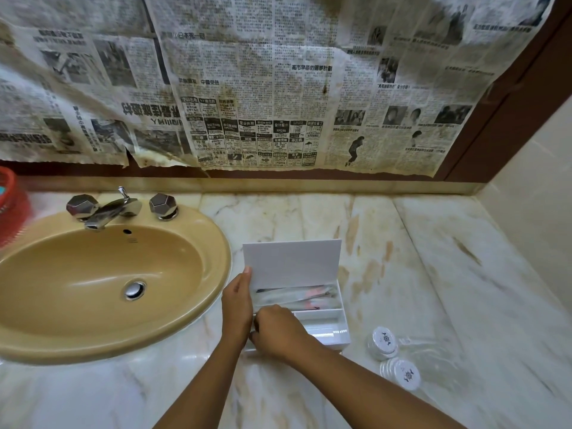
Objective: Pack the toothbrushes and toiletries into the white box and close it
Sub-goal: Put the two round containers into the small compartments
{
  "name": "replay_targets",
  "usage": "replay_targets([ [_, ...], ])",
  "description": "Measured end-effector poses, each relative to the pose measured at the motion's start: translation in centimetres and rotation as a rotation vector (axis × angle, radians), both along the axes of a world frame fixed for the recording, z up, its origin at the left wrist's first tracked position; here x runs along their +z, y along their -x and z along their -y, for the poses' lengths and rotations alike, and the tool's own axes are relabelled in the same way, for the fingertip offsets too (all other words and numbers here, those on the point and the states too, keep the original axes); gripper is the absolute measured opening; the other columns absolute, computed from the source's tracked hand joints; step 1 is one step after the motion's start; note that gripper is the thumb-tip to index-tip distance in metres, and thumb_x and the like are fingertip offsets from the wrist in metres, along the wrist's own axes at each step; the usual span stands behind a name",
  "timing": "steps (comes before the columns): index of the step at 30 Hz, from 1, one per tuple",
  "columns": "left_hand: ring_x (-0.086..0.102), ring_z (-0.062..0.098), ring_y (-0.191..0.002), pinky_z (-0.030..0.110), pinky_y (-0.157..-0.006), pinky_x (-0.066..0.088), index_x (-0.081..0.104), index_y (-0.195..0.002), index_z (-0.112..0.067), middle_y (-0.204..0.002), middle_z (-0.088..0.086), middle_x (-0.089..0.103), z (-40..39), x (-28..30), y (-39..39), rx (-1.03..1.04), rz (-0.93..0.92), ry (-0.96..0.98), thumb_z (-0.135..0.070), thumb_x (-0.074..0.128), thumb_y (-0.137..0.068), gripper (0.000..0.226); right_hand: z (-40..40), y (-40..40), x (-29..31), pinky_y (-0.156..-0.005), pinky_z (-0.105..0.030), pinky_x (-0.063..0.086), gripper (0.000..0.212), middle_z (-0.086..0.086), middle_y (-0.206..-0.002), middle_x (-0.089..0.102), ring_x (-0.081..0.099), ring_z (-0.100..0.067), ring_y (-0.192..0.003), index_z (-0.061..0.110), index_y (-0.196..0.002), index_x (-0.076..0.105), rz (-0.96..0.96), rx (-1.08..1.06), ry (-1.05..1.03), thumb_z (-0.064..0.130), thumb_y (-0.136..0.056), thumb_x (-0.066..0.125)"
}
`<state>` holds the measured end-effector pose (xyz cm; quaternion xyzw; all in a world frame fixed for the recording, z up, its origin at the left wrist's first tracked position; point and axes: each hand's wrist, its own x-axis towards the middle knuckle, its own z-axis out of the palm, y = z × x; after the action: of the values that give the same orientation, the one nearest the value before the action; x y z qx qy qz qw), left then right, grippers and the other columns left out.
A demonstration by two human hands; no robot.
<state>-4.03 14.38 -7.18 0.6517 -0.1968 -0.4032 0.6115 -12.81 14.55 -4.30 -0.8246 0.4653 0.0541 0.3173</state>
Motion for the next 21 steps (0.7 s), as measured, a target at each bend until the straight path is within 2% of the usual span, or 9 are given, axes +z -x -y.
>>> replay_targets([
  [3, 0.067, 0.029, -0.090, 0.042, -0.084, 0.053, 0.071, -0.081, -0.019, -0.091, 0.010, 0.073, 0.0, -0.1, 0.0, -0.004, -0.001, 0.004, -0.032, 0.052, -0.101, 0.031, -0.1, 0.0, 0.1, -0.083, -0.035, 0.051, 0.022, -0.014, -0.096, 0.067, 0.062, -0.024, -0.083, 0.005, -0.099, 0.068, 0.024, 0.001, -0.045, 0.021, -0.091, 0.056],
  [8, 0.067, 0.019, -0.085, 0.036, -0.081, 0.053, 0.070, -0.082, -0.017, -0.087, 0.003, 0.073, -0.1, 0.0, 0.0, -0.018, 0.012, 0.009, -0.032, 0.051, -0.101, 0.031, -0.2, 0.5, 0.6, -0.079, -0.034, 0.052, 0.020, -0.013, -0.093, 0.067, 0.062, -0.025, -0.080, 0.006, -0.095, 0.069, 0.037, 0.033, -0.006, 0.021, -0.089, 0.057],
  [13, 0.065, 0.001, -0.073, 0.010, -0.064, 0.049, 0.068, -0.082, -0.023, -0.080, -0.009, 0.071, -0.2, 0.7, 0.3, -0.003, 0.060, 0.024, -0.027, 0.048, -0.103, 0.030, 0.6, 1.8, 2.1, -0.077, -0.035, 0.054, 0.020, -0.010, -0.091, 0.068, 0.062, -0.026, -0.080, 0.011, -0.091, 0.069, 0.067, 0.009, 0.096, 0.026, -0.088, 0.056],
  [18, 0.065, 0.003, -0.080, 0.011, -0.066, 0.047, 0.066, -0.087, -0.027, -0.087, -0.011, 0.070, -0.4, 1.3, 0.7, -0.001, 0.083, 0.040, -0.027, 0.045, -0.104, 0.027, 2.4, 5.0, 3.9, -0.073, -0.031, 0.050, 0.015, -0.006, -0.094, 0.067, 0.063, -0.026, -0.086, 0.015, -0.092, 0.068, 0.085, -0.087, 0.205, 0.021, -0.085, 0.055],
  [21, 0.065, -0.004, -0.075, 0.008, -0.064, 0.047, 0.065, -0.085, -0.030, -0.084, -0.015, 0.070, -0.4, 1.6, 0.8, 0.005, 0.085, 0.046, -0.026, 0.045, -0.104, 0.028, 3.4, 7.5, 4.2, -0.070, -0.028, 0.045, 0.014, -0.002, -0.096, 0.066, 0.060, -0.021, -0.086, 0.017, -0.092, 0.066, 0.087, -0.181, 0.246, 0.019, -0.085, 0.054],
])
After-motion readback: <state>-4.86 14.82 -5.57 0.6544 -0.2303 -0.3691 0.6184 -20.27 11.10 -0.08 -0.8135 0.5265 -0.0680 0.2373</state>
